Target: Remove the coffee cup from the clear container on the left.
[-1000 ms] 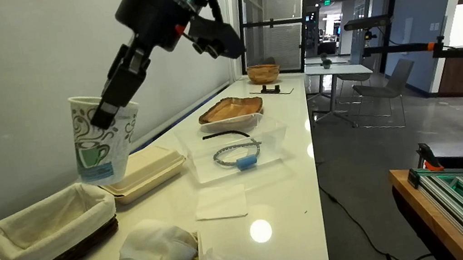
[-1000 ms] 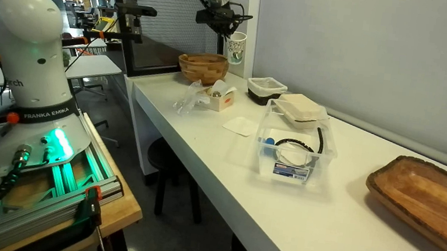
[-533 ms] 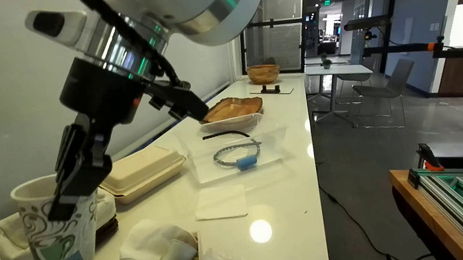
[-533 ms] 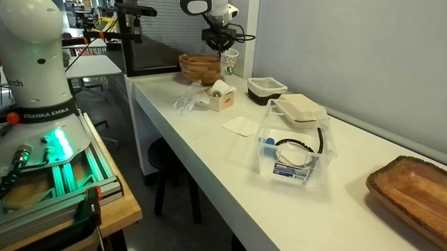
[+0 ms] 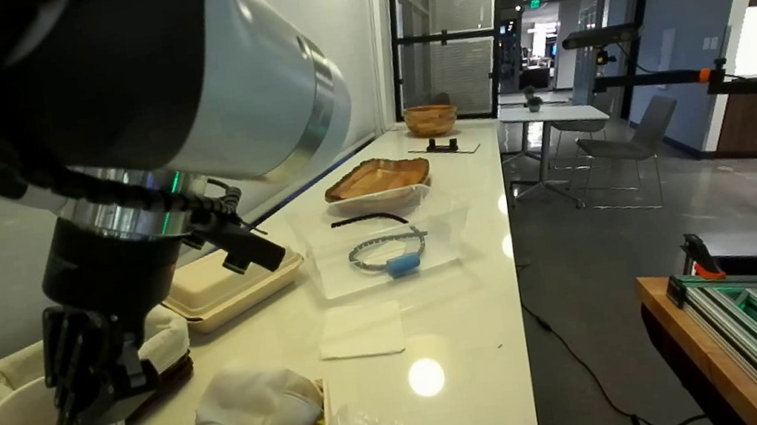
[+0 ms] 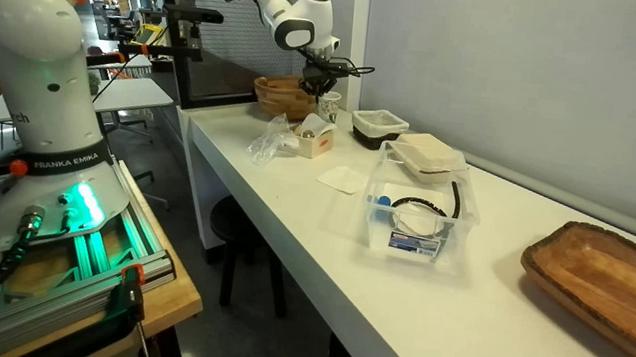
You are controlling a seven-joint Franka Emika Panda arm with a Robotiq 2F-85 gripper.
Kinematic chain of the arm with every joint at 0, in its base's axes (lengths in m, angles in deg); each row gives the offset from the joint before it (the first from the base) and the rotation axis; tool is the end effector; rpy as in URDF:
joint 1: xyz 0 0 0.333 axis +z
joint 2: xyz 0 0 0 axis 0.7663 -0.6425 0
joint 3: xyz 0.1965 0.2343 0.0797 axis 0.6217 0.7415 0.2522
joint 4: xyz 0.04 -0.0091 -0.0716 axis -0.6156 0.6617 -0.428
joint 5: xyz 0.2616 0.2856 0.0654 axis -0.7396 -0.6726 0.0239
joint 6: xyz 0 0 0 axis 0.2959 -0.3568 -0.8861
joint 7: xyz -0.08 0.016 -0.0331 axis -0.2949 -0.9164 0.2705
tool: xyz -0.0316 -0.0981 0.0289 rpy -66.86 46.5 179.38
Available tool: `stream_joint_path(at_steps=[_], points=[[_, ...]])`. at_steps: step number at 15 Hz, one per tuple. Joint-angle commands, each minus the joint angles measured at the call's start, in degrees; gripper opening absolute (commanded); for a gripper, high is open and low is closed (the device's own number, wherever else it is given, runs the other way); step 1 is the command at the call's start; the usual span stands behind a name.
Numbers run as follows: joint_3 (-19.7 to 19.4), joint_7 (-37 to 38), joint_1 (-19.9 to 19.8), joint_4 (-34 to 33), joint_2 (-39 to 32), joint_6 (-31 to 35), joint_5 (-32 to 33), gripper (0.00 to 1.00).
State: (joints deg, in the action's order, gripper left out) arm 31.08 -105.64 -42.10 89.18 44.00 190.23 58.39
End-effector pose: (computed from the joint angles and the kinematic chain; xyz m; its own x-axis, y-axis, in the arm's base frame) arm 0.6555 0.1233 0.2528 0.3419 0.8503 0.4001 0.8867 -0.4329 0.1623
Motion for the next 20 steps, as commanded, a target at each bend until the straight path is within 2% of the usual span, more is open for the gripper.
stream_joint_path(at_steps=[1, 2, 4, 6, 7, 10, 11, 13, 15, 20], points=[[7.01, -4.04, -6.82, -3.87, -4.21, 0.77, 9.88, 0.29], [8.61, -4.48, -8.19, -4.29, -4.28, 0.76, 12.1, 0.3], [11.08, -4.09, -10.14, -4.11, -2.87, 0.32, 15.5, 0.44], [11.86, -0.79, -10.84, -3.07, 0.2, -0.85, 17.22, 0.59], [11.07, 1.84, -10.36, -2.3, 2.19, -0.98, 18.08, 0.66], [5.94, 16.73, -7.44, 0.43, 9.52, -1.86, 19.57, 0.9], [5.06, 20.08, -7.62, 1.39, 12.08, -3.02, 20.2, 0.96], [3.26, 26.67, -7.94, 3.39, 17.04, -6.92, 21.8, 1.0], [3.47, 29.27, -9.64, 5.93, 22.48, -14.22, 19.69, 1.0], [-1.06, 37.73, -10.13, 12.61, 35.26, -30.88, 19.24, 1.0]])
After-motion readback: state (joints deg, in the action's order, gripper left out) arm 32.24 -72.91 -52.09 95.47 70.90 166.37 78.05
